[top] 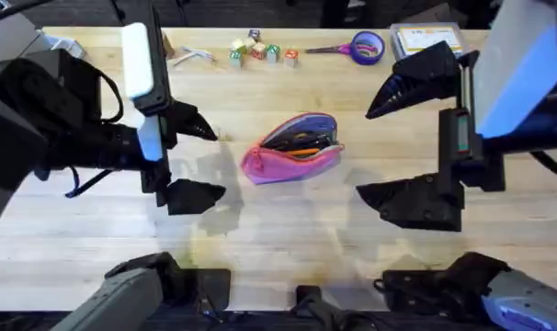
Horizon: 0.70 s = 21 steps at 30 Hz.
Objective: Unzip the bag, pick up the pens from the table one at a time and place them inside, then zip the bag closed.
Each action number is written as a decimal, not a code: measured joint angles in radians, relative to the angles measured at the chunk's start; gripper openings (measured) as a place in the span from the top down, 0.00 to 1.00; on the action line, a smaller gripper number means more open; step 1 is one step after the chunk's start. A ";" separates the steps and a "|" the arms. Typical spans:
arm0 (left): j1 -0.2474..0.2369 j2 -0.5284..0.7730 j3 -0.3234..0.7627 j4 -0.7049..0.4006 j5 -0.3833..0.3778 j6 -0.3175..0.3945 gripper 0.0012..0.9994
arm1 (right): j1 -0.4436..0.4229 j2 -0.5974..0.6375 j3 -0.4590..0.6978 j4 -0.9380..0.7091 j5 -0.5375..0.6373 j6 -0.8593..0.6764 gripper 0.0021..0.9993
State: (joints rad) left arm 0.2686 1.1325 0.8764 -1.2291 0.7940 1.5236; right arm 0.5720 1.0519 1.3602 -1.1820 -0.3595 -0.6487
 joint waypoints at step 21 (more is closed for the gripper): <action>0.022 0.048 0.000 0.030 0.003 0.067 0.01 | 0.210 0.068 0.000 0.236 -0.036 0.723 0.00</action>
State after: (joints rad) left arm 0.2905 1.1809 0.8764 -1.1992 0.7971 1.5906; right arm 0.7824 1.1194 1.3602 -0.9464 -0.3952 0.0742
